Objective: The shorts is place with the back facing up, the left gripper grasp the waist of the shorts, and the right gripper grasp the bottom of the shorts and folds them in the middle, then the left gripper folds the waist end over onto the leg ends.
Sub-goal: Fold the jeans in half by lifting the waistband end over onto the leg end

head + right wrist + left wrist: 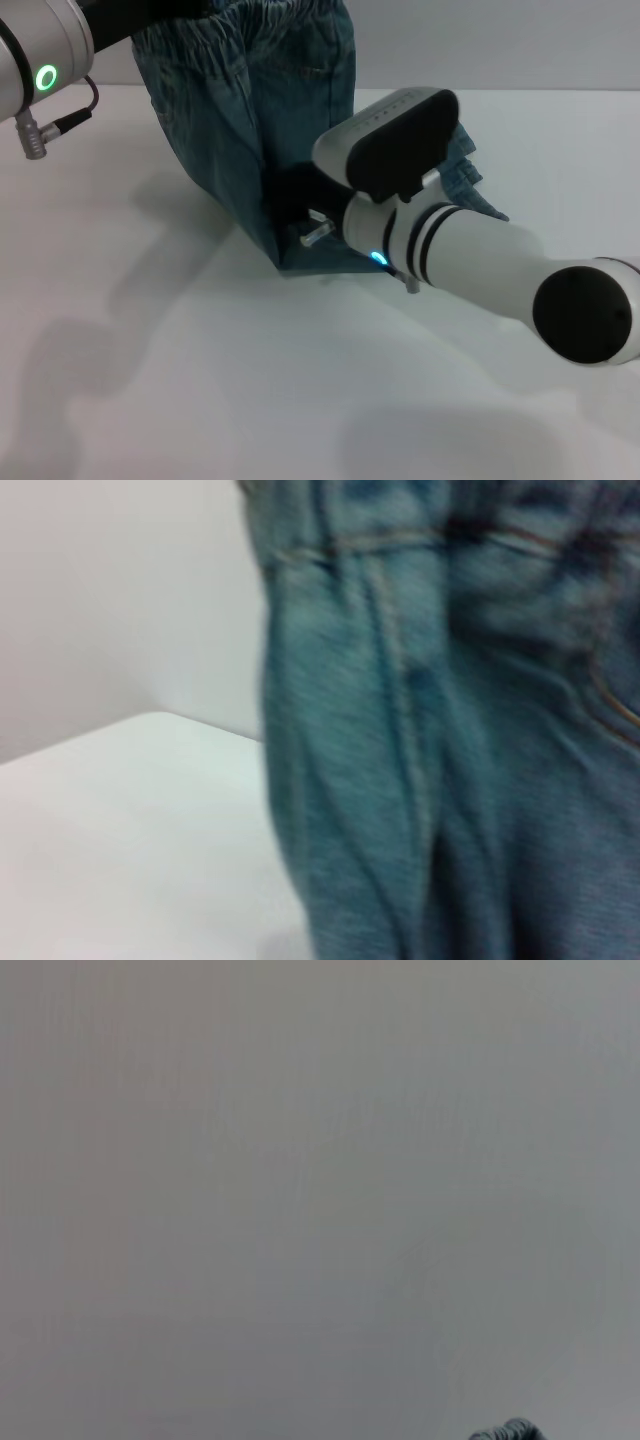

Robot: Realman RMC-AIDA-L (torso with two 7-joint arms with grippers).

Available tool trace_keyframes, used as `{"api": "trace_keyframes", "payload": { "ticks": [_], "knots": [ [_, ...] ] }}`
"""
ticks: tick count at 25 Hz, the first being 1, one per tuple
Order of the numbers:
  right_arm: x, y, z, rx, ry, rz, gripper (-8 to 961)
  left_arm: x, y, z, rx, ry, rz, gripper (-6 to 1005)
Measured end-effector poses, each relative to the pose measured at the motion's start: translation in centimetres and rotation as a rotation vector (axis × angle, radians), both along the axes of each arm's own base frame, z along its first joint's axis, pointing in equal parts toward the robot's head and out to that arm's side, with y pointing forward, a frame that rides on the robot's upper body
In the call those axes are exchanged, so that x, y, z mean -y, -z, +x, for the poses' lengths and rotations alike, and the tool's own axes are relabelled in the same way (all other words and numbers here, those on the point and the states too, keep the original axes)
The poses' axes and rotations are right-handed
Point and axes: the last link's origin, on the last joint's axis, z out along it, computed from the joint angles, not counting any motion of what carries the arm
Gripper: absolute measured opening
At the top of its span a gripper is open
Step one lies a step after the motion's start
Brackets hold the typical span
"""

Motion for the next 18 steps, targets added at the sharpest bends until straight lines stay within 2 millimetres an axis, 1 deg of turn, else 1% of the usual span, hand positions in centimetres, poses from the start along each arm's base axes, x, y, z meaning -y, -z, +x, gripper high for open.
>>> {"api": "trace_keyframes", "payload": {
  "ticks": [8,14,18],
  "knots": [
    [0.7,0.8,-1.6,-0.005,-0.048,-0.037,-1,0.0,0.0,0.1,0.002,0.002,0.0,69],
    [1.6,1.7,-2.6,0.002,-0.091,-0.072,-1,0.1,0.2,0.4,0.008,0.01,-0.009,69],
    [1.7,1.7,-2.7,-0.001,-0.094,-0.074,-1,0.1,0.2,0.5,0.006,0.014,-0.01,70]
  ]
}}
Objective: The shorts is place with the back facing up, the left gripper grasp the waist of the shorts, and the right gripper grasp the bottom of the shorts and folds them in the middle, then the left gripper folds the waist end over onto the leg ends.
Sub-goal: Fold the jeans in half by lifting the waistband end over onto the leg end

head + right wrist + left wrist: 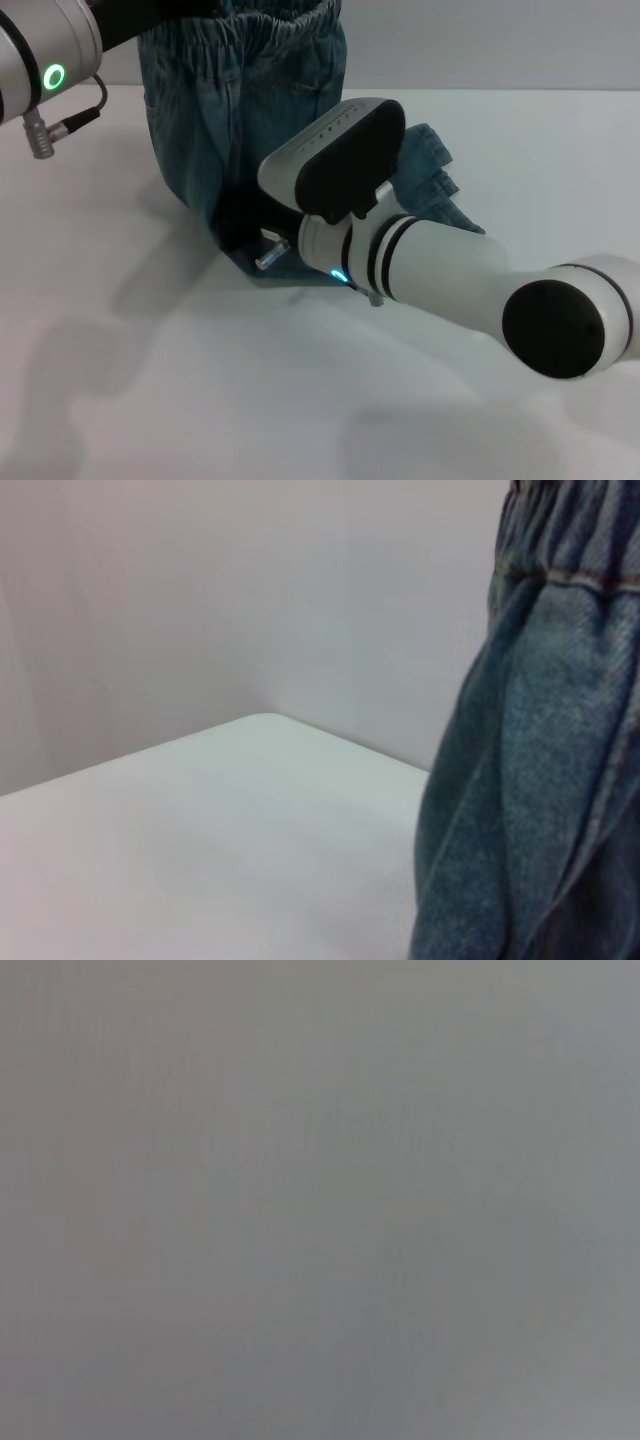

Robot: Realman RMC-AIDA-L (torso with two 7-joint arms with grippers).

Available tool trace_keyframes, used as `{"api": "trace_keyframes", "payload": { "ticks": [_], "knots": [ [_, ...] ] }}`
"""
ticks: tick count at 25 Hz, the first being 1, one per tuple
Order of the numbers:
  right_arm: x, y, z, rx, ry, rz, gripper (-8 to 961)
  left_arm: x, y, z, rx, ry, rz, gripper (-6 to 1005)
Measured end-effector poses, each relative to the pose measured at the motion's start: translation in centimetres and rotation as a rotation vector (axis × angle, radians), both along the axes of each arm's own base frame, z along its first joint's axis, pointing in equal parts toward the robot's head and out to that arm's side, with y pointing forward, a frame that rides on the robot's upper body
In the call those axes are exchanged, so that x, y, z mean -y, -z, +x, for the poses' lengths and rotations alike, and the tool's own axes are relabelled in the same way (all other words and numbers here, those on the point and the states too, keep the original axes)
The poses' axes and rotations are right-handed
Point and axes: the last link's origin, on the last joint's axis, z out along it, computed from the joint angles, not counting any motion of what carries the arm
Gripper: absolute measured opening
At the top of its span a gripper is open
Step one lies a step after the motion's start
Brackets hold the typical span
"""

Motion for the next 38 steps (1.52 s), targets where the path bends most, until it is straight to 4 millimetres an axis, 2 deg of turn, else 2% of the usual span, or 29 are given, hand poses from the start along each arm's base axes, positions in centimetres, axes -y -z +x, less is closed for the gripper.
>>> {"api": "trace_keyframes", "payload": {
  "ticks": [4,5,6,8,9,10,15,16,22,26,29,31,32,34,35,36,38],
  "knots": [
    [-0.6,-0.9,1.3,-0.015,0.049,0.038,-1,0.0,0.1,-0.2,-0.002,-0.006,-0.003,70],
    [-1.1,-1.8,2.5,-0.026,0.087,0.074,-1,-0.1,0.2,-0.3,-0.003,-0.008,-0.005,70],
    [-1.1,-1.8,2.5,-0.026,0.087,0.074,-1,-0.1,0.2,-0.3,-0.005,-0.007,-0.005,70],
    [-1.5,-3.0,4.1,-0.029,0.125,0.121,-1,-0.1,0.3,-0.3,-0.007,-0.006,-0.006,69],
    [-2.1,-4.5,6.0,-0.029,0.172,0.181,-1,0.0,0.3,-0.2,-0.01,-0.002,-0.007,68],
    [-2.1,-4.5,6.0,-0.029,0.172,0.181,-1,0.0,0.3,-0.2,-0.01,-0.002,-0.007,67],
    [-3.4,-7.9,10.2,-0.028,0.287,0.315,-1,-0.1,0.9,-0.1,-0.008,0.005,-0.011,66],
    [-3.4,-7.9,10.2,-0.028,0.287,0.315,-1,-0.1,0.9,-0.1,-0.008,0.005,-0.011,67],
    [-4.8,-10.9,14.2,0.01,0.383,0.423,-1,-0.2,2.2,0.0,0.02,0.016,-0.021,67],
    [-4.9,-12.9,16.5,0.033,0.43,0.488,-1,-0.3,3.9,0.0,0.04,0.028,-0.03,68],
    [-4.5,-13.6,17.1,0.024,0.447,0.51,-1,-0.5,5.7,0.0,0.056,0.034,-0.047,68],
    [-4.3,-13.7,17.1,0.019,0.449,0.508,-1,-0.5,5.7,0.0,0.056,0.034,-0.047,69],
    [-4.2,-13.7,17.1,0.021,0.446,0.503,-1,-1.1,8.1,0.2,0.075,0.052,-0.057,69],
    [-4.1,-13.6,17.0,0.029,0.44,0.491,-1,-1.5,9.8,0.2,0.082,0.063,-0.062,69],
    [-4.1,-13.5,16.9,0.032,0.44,0.482,-1,-1.5,9.8,0.2,0.082,0.063,-0.062,69],
    [-4.1,-13.4,16.9,0.035,0.438,0.474,-1,-1.8,11.3,0.3,0.088,0.078,-0.06,69],
    [-4.1,-13.2,16.8,0.039,0.438,0.456,-1,-1.9,11.9,0.4,0.089,0.086,-0.059,69]
  ]
}}
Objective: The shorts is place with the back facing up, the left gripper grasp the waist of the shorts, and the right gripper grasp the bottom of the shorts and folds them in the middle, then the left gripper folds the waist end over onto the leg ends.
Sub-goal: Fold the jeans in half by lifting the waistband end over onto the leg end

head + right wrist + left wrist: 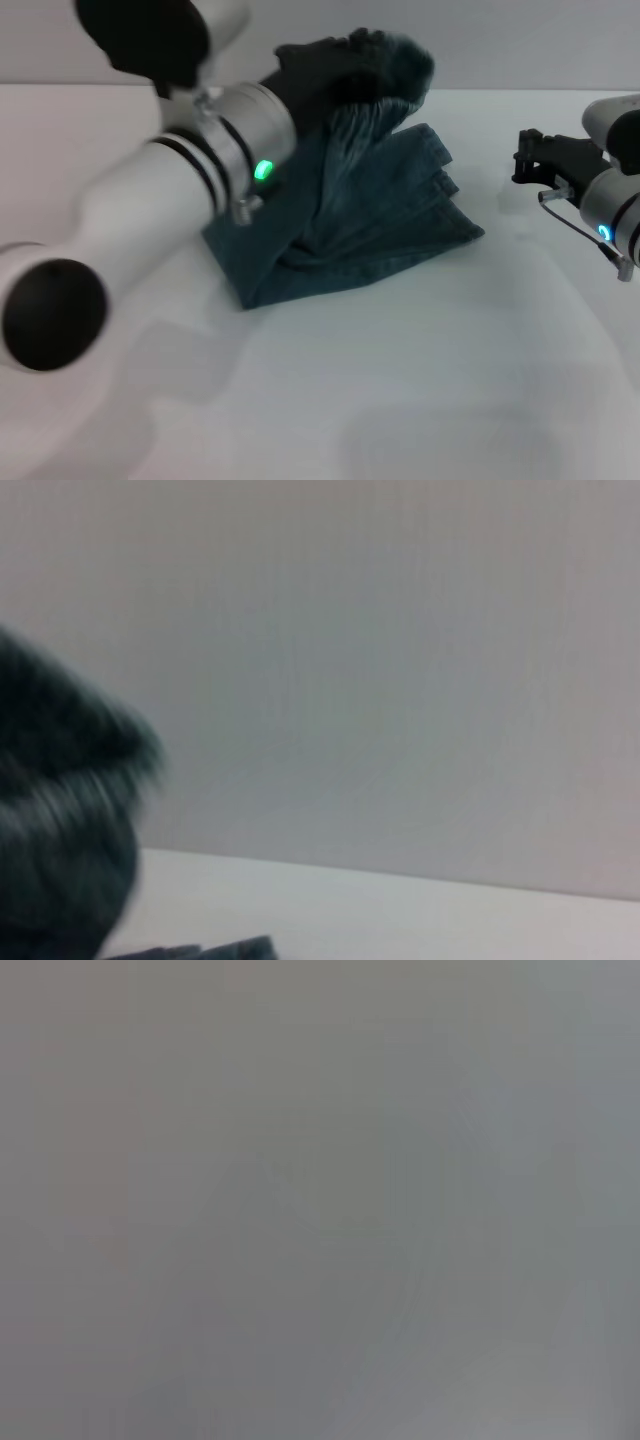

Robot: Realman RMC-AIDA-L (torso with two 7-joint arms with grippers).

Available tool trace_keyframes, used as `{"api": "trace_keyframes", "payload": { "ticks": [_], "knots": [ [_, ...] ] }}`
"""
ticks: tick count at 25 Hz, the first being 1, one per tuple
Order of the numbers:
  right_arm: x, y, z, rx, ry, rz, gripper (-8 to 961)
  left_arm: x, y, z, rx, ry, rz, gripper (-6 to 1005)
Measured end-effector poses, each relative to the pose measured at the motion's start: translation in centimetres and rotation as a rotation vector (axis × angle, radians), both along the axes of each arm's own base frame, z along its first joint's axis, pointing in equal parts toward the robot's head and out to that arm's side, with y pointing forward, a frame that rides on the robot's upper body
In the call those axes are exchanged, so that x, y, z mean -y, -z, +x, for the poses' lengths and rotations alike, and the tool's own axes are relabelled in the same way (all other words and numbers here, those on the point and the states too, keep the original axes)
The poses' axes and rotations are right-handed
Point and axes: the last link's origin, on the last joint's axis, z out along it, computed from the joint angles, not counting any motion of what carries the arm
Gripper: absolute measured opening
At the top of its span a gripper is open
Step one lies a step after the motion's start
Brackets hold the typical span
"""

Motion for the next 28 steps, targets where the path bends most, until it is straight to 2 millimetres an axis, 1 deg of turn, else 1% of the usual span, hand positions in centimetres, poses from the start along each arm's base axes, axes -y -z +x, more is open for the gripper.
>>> {"api": "trace_keyframes", "payload": {
  "ticks": [1,3,4,8,10,13,14,15,16,17,18,19,20,21,22,23,24,25,26,27,28],
  "knots": [
    [0.0,0.1,-0.1,0.0,0.0,-0.009,-1,-0.2,1.0,0.1,0.01,0.009,0.006,70],
    [-0.1,0.2,-0.2,-0.002,-0.002,-0.019,-1,-0.2,1.0,0.1,0.01,0.009,0.006,70],
    [-0.1,0.2,-0.2,-0.002,-0.002,-0.019,-1,-0.6,2.3,0.2,0.026,0.027,0.019,70],
    [0.0,0.2,-0.3,-0.004,0.0,-0.025,-1,-0.6,2.5,0.4,0.045,0.035,0.026,167],
    [0.0,0.2,-0.2,-0.005,0.001,-0.025,-1,-0.3,2.6,0.5,0.066,0.043,0.035,215],
    [0.2,0.3,-0.4,-0.005,-0.006,-0.026,-1,-0.2,2.6,0.4,0.065,0.043,0.035,387],
    [0.3,0.3,-0.4,-0.001,-0.011,-0.025,-1,0.2,2.6,-0.5,0.038,0.038,0.041,444],
    [0.4,0.1,-0.6,0.004,-0.021,-0.015,-1,0.2,2.6,-0.6,0.037,0.039,0.042,494],
    [0.6,-0.4,-1.1,0.011,-0.051,0.019,-1,0.5,2.6,-1.1,0.022,0.04,0.051,543],
    [0.6,-0.4,-1.1,0.011,-0.051,0.019,-1,0.7,2.6,-1.5,0.014,0.043,0.063,593],
    [1.0,-1.0,-2.3,0.025,-0.118,0.078,-1,1.2,2.4,-2.1,0.015,0.05,0.094,643],
    [1.0,-1.0,-2.3,0.025,-0.118,0.078,-1,1.4,2.4,-2.3,0.018,0.053,0.104,664],
    [1.1,-1.3,-3.1,0.036,-0.16,0.111,-1,1.8,2.1,-2.8,0.03,0.06,0.139,684],
    [1.7,-1.6,-5.0,0.051,-0.252,0.174,-1,2.2,1.9,-3.2,0.043,0.068,0.172,705],
    [1.7,-1.6,-5.0,0.051,-0.252,0.174,-1,2.7,1.5,-3.8,0.058,0.08,0.224,725],
    [1.9,-1.6,-5.7,0.049,-0.286,0.201,-1,3.1,1.3,-4.3,0.065,0.088,0.253,746],
    [2.5,-1.4,-7.1,0.034,-0.347,0.244,-1,3.6,0.9,-5.0,0.07,0.098,0.295,767],
    [2.5,-1.4,-7.1,0.034,-0.347,0.244,-1,3.9,0.7,-5.5,0.075,0.102,0.326,787],
    [3.3,-0.8,-8.0,0.007,-0.4,0.282,-1,3.9,0.7,-5.5,0.075,0.102,0.326,808],
    [3.3,-0.8,-8.0,0.007,-0.4,0.282,-1,4.2,0.5,-6.1,0.076,0.101,0.349,828],
    [3.8,-0.4,-8.3,-0.015,-0.429,0.298,-1,4.5,0.6,-7.6,0.057,0.077,0.359,849]
  ]
}}
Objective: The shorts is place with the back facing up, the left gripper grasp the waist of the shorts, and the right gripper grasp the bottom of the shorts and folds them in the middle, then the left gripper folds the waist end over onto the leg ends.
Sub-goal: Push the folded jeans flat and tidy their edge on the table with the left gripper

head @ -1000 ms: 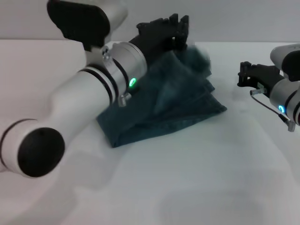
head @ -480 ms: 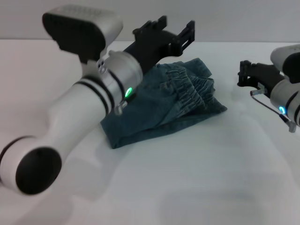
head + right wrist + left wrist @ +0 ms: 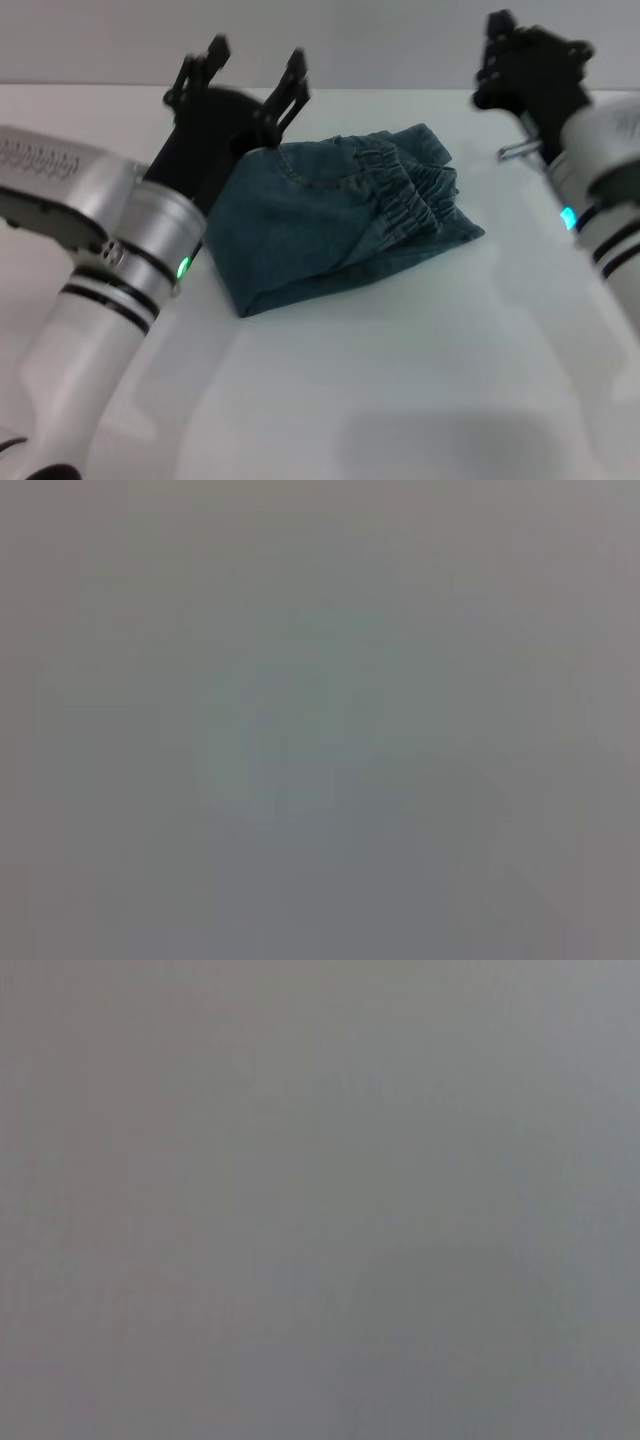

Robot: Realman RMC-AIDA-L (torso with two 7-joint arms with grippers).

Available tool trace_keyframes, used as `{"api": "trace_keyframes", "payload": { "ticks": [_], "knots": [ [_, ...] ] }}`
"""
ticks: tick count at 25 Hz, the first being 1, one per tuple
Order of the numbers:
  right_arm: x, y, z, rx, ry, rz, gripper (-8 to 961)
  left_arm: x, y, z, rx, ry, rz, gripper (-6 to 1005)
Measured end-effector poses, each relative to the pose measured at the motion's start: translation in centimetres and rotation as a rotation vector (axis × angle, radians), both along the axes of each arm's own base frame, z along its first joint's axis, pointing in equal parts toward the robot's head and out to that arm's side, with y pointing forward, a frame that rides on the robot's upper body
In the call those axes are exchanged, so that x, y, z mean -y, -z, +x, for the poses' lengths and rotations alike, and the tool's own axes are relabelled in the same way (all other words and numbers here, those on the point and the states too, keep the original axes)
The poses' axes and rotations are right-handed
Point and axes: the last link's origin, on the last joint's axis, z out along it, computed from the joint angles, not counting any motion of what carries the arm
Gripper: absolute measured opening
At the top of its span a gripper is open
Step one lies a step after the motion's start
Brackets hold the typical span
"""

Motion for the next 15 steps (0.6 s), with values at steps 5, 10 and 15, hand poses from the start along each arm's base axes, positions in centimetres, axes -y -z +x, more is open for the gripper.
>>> {"api": "trace_keyframes", "payload": {
  "ticks": [5,10,15],
  "knots": [
    [2.5,1.7,-0.6,-0.093,-0.228,0.0,-1,0.6,0.7,-2.0,-0.035,-0.037,-0.008,848],
    [4.0,1.4,3.2,-0.174,-0.227,0.002,-1,1.4,1.0,-3.5,-0.061,-0.043,-0.003,846],
    [5.7,0.2,8.4,-0.143,-0.069,0.067,-2,2.4,1.8,-5.0,-0.08,-0.083,-0.044,845]
  ]
}}
